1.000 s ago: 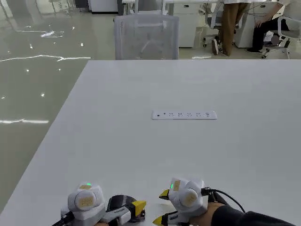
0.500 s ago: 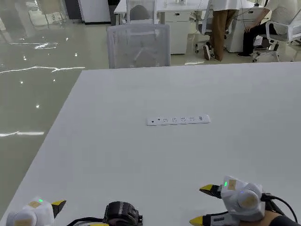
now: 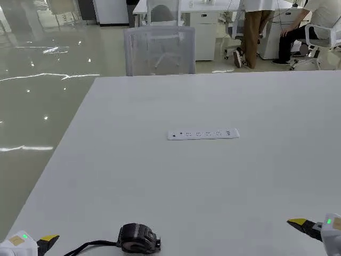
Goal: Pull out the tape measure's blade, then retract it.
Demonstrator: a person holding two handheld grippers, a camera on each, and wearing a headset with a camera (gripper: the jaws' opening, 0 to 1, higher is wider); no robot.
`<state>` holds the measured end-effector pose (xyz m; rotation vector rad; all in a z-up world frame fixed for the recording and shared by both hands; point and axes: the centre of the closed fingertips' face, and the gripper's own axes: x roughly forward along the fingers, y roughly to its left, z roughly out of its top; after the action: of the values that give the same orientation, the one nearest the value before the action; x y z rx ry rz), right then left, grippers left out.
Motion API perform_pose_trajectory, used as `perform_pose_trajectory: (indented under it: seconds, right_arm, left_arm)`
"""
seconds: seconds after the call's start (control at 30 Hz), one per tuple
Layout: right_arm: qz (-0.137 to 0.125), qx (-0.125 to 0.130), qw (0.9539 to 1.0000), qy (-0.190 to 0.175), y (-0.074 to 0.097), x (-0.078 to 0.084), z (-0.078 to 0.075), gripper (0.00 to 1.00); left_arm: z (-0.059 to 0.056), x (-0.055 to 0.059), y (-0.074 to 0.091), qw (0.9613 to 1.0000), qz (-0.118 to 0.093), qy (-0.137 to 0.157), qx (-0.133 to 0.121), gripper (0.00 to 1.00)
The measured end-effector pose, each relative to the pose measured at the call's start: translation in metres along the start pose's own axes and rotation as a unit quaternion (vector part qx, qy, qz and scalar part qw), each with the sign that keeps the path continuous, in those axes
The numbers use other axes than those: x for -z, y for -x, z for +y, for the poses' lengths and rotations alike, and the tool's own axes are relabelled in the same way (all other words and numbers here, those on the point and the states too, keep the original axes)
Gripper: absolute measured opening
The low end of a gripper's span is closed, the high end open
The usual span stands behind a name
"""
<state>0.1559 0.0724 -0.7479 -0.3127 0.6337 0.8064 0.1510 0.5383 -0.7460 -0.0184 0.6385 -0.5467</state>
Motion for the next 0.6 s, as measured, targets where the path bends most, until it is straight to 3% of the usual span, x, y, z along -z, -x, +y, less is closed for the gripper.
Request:
perform_pose_trajectory:
  seconds: [0.23,0.3,0.43,0.6]
  right_arm:
    - [0.006,0.022,0.9997,0.007,0.024,0.021,-0.01,0.85]
    - [-0.003,0.022,0.9997,-0.002,0.027,0.023,-0.008,0.89]
    - [0.004,0.021,0.9998,0.0,0.032,0.032,-0.002,0.98]
    - [0.012,0.023,0.9997,-0.002,0.04,0.043,-0.001,1.0]
  left_arm:
    - [-0.004,0.003,0.014,0.9999,-0.002,-0.017,-0.003,1.0]
    - [-0.004,0.004,0.019,0.9997,-0.005,-0.025,-0.007,1.0]
    - [-0.001,0.003,0.024,0.9995,-0.009,-0.026,-0.014,1.0]
    - [-0.003,-0.004,0.025,0.9995,-0.019,-0.023,-0.011,1.0]
